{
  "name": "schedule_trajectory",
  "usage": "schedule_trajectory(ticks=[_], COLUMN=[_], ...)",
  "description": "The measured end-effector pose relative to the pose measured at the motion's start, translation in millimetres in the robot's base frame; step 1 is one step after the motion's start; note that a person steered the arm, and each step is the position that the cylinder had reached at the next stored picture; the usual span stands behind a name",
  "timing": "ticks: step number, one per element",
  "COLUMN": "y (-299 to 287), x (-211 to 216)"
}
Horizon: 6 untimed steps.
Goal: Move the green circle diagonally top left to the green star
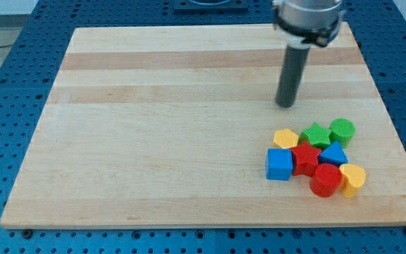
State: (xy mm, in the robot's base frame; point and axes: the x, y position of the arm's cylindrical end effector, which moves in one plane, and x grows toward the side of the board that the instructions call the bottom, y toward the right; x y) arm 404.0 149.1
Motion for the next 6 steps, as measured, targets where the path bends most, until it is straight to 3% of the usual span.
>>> schedule_trajectory(ticks=[1, 2, 3, 4, 5, 6], y=[79.7, 131.3, 140.3, 105.1, 83.1, 81.9], x=[4.1, 49.1, 126.1, 158.6, 150.4, 116.0])
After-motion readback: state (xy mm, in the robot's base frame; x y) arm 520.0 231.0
